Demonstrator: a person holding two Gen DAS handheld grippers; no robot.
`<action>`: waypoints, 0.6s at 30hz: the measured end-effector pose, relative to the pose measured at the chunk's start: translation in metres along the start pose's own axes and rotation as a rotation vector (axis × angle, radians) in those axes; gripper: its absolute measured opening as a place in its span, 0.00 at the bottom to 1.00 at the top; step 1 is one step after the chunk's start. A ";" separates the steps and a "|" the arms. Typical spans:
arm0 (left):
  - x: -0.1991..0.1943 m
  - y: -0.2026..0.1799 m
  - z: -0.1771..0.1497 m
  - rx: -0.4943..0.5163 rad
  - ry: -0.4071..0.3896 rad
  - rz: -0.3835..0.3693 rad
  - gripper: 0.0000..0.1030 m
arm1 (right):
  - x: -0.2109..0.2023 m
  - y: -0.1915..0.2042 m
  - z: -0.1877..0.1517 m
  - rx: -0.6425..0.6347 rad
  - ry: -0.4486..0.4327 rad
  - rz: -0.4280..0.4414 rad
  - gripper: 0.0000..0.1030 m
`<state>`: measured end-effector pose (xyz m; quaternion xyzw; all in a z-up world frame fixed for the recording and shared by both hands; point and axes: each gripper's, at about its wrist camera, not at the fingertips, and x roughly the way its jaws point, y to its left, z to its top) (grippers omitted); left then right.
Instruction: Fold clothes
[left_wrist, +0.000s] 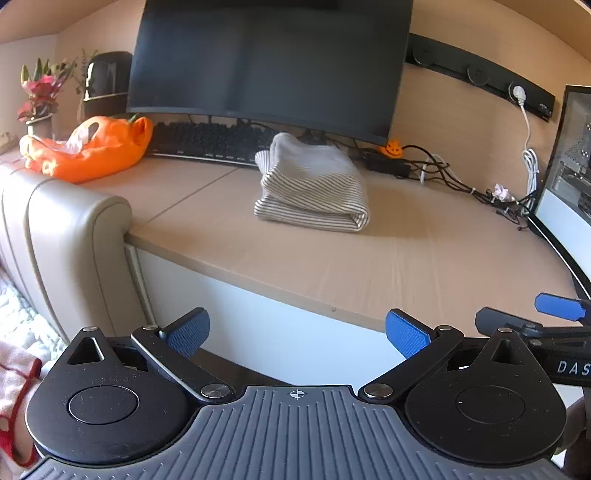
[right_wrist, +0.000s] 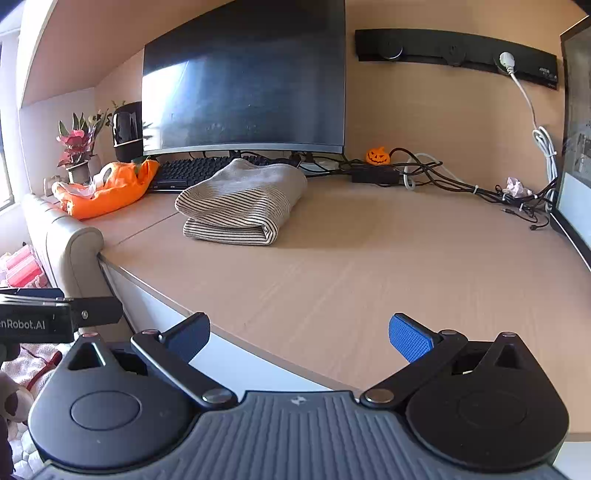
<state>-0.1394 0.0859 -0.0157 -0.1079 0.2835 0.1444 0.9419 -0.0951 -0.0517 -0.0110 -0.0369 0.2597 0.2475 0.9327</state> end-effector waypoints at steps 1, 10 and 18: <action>0.000 -0.001 0.000 0.001 0.001 0.000 1.00 | 0.000 0.000 0.000 0.001 0.002 0.001 1.00; 0.005 -0.001 0.000 0.012 0.013 0.012 1.00 | 0.004 -0.004 -0.002 0.016 0.013 0.011 1.00; 0.013 -0.003 0.001 0.029 0.043 0.008 1.00 | 0.008 -0.004 -0.004 0.023 0.031 0.016 1.00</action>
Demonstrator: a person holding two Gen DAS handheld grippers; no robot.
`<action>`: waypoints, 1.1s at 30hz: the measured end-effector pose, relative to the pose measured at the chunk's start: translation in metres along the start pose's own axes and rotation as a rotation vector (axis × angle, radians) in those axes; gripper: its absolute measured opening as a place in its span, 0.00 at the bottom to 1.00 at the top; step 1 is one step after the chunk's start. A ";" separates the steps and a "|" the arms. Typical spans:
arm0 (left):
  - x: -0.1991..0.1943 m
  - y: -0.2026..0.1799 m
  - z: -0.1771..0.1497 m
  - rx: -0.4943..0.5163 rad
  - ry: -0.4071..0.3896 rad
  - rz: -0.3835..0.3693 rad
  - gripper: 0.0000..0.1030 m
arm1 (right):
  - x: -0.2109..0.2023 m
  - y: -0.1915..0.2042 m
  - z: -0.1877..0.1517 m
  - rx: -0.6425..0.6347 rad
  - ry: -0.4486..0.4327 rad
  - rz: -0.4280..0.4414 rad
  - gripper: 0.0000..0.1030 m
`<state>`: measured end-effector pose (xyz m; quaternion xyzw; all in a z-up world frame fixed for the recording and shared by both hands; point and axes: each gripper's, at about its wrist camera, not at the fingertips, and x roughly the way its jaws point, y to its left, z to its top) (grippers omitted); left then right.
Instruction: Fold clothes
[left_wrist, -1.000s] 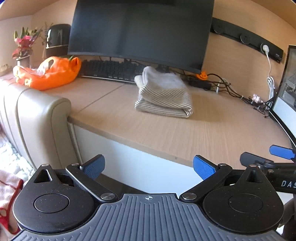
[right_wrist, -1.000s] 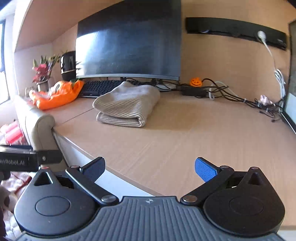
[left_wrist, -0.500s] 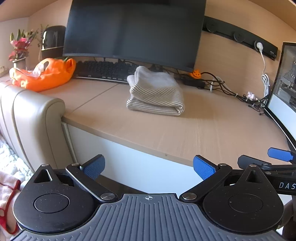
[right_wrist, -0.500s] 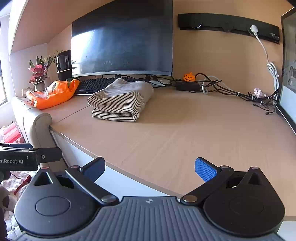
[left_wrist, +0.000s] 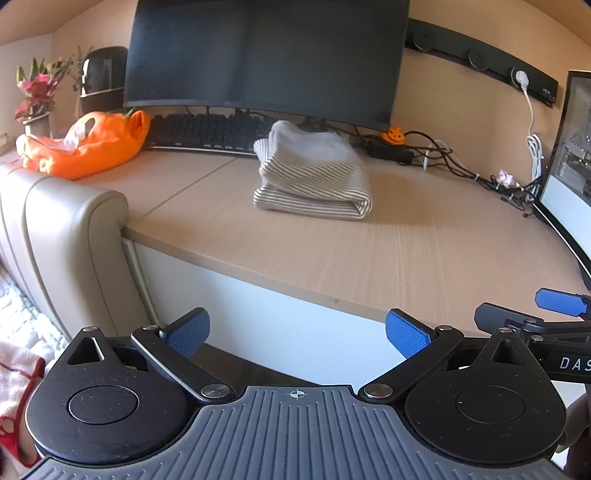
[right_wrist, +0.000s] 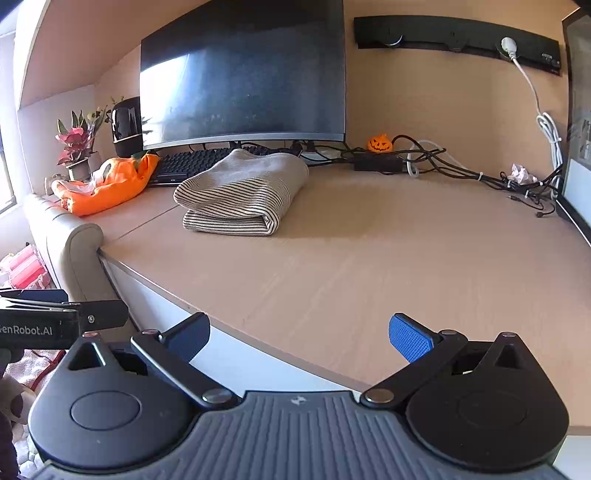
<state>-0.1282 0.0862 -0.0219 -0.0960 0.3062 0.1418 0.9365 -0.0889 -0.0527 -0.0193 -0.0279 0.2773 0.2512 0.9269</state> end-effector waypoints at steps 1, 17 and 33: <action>0.001 -0.001 0.000 0.003 0.004 -0.003 1.00 | 0.000 0.000 0.000 0.002 0.003 -0.001 1.00; 0.007 0.002 0.000 0.011 0.034 -0.007 1.00 | 0.007 -0.003 -0.001 0.027 0.027 -0.001 1.00; 0.009 0.008 0.000 -0.004 0.047 0.011 1.00 | 0.011 0.002 0.000 0.023 0.039 0.013 1.00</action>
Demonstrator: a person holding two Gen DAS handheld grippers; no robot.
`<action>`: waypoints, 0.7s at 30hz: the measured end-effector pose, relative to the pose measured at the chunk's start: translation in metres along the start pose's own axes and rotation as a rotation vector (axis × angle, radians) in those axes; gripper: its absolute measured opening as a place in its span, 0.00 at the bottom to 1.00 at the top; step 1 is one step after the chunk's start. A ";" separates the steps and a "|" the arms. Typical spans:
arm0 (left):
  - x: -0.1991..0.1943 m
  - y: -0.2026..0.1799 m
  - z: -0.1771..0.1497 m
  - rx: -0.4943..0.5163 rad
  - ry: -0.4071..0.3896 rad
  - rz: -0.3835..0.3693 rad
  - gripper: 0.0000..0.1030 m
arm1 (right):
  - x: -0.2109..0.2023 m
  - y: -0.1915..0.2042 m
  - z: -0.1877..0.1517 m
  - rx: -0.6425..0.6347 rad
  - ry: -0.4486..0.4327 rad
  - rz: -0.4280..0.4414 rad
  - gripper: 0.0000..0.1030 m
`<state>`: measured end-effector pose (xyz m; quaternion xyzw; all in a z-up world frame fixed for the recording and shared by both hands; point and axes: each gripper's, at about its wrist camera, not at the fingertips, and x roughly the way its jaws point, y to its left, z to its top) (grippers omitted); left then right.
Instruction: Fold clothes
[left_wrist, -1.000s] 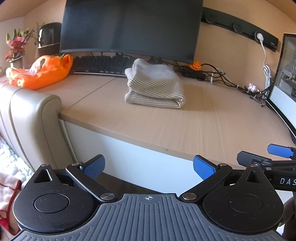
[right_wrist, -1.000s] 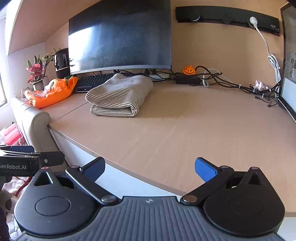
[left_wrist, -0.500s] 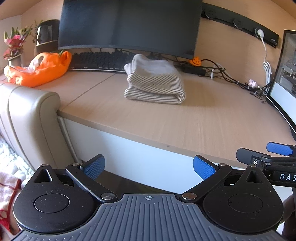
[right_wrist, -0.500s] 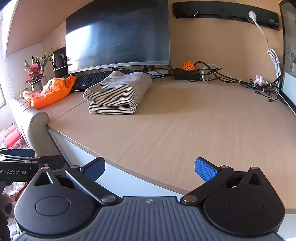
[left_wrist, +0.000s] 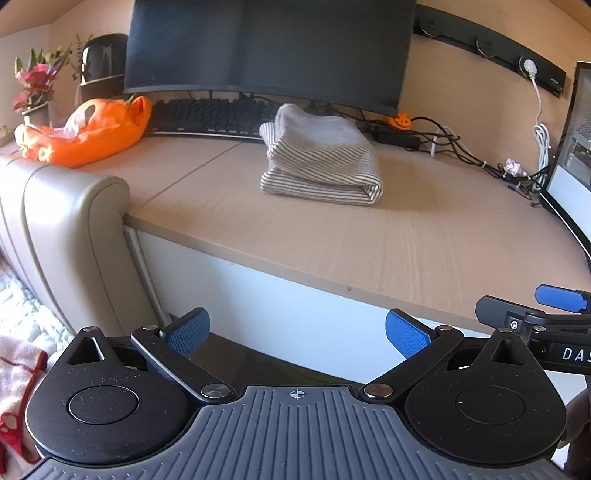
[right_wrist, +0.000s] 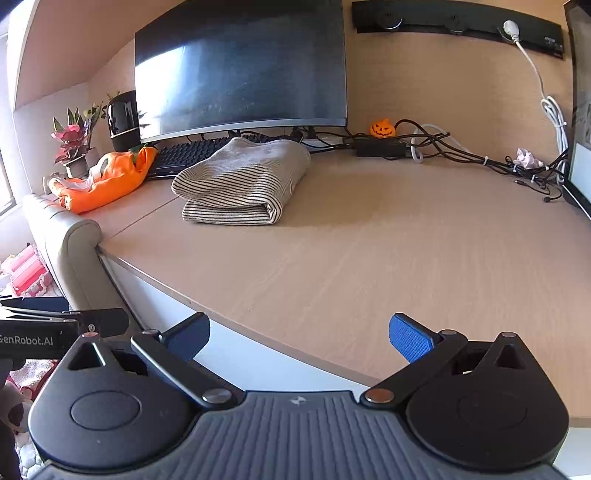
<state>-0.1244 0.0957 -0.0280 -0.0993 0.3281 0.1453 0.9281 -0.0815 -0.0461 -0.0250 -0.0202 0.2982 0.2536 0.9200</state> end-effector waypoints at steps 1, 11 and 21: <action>0.001 0.000 0.000 0.001 0.001 -0.001 1.00 | 0.000 0.000 0.000 0.000 0.001 -0.001 1.00; 0.000 0.000 0.002 0.010 -0.013 0.020 1.00 | 0.000 -0.004 0.000 0.015 0.001 -0.006 1.00; 0.001 0.001 0.001 0.007 -0.004 0.023 1.00 | 0.003 -0.005 0.001 0.015 0.004 0.001 1.00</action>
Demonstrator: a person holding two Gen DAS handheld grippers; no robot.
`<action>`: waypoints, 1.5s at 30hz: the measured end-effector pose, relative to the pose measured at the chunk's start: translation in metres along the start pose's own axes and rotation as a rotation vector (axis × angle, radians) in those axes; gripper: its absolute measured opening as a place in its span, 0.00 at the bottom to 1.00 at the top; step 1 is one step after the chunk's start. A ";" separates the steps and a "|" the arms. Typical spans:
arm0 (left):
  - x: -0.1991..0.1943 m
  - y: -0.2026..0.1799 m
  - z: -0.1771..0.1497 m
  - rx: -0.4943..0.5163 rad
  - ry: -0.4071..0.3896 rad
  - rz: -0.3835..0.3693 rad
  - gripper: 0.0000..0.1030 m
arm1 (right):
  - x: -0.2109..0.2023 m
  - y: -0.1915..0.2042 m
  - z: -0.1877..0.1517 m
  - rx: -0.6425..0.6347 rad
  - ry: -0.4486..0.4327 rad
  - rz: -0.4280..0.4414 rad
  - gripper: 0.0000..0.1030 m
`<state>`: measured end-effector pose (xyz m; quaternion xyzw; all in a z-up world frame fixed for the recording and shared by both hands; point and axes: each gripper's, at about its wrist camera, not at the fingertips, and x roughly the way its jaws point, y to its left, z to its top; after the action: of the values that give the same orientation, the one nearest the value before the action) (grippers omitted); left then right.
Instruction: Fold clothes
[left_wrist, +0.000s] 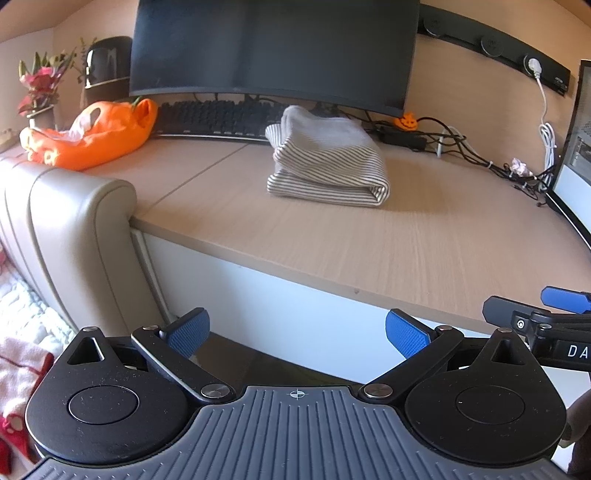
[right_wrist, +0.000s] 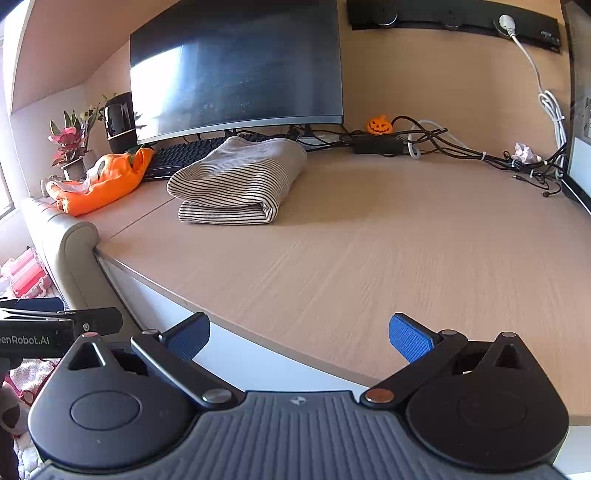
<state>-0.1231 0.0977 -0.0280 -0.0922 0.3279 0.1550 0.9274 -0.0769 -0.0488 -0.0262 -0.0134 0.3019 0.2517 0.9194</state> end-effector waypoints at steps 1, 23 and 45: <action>0.000 0.000 0.000 0.000 0.001 -0.001 1.00 | 0.000 0.000 0.000 0.001 0.000 -0.001 1.00; -0.001 -0.002 0.010 0.014 -0.009 0.021 1.00 | -0.005 -0.009 0.016 -0.015 -0.023 -0.026 1.00; 0.010 0.006 0.010 0.009 0.031 0.014 1.00 | 0.006 0.007 0.013 -0.055 0.020 -0.014 1.00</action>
<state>-0.1116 0.1081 -0.0273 -0.0881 0.3434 0.1587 0.9215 -0.0689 -0.0378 -0.0175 -0.0434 0.3040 0.2533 0.9173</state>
